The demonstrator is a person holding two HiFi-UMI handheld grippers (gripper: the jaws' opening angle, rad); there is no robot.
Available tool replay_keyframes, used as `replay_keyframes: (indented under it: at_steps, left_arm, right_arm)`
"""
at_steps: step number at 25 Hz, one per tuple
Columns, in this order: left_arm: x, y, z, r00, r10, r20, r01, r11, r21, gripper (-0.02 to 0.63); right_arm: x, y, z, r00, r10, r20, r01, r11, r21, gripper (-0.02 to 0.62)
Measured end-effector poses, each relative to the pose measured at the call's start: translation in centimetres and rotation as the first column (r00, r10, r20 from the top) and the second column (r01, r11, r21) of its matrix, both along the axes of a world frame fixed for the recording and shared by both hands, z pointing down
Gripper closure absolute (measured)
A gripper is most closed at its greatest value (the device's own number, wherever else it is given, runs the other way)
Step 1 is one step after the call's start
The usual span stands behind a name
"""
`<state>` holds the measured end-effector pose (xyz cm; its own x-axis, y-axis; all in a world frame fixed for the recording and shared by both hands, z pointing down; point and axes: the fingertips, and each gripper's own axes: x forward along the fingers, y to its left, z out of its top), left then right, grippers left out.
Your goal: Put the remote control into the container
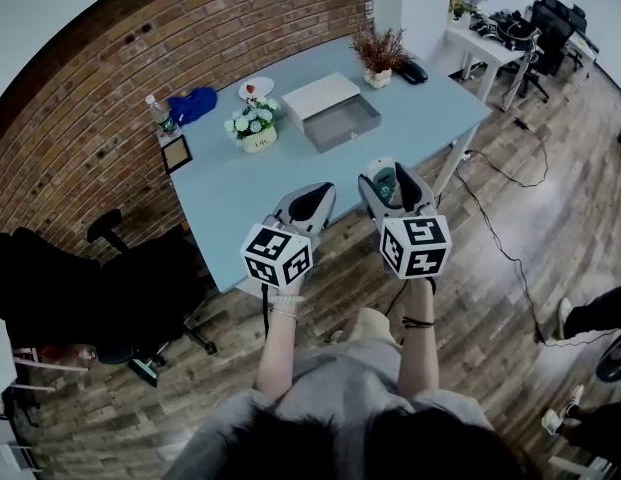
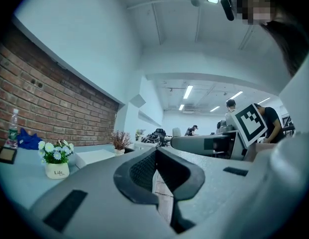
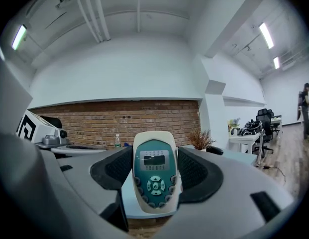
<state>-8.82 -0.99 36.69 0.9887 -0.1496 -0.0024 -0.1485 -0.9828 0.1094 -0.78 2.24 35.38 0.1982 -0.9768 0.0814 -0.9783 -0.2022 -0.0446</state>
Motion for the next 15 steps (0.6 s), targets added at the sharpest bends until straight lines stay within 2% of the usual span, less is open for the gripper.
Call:
replay_keyframes:
  at_steps: [8,15]
  left_arm:
    - [1.1,-2.1,0.5,1.000,0.000,-0.001,0.000,1.000,-0.021,0.603]
    - [4.6,-4.5,0.7,0.999,-0.038,-0.003,0.038,0.998,-0.049,0.603]
  right_arm:
    - [2.2,-2.2,-0.9,1.000,0.014,-0.019,-0.014,1.000,-0.004,0.311]
    - [4.9,-5.1,-0.3,0.998,-0.045,-0.036,0.044,0.998,-0.046,0.311]
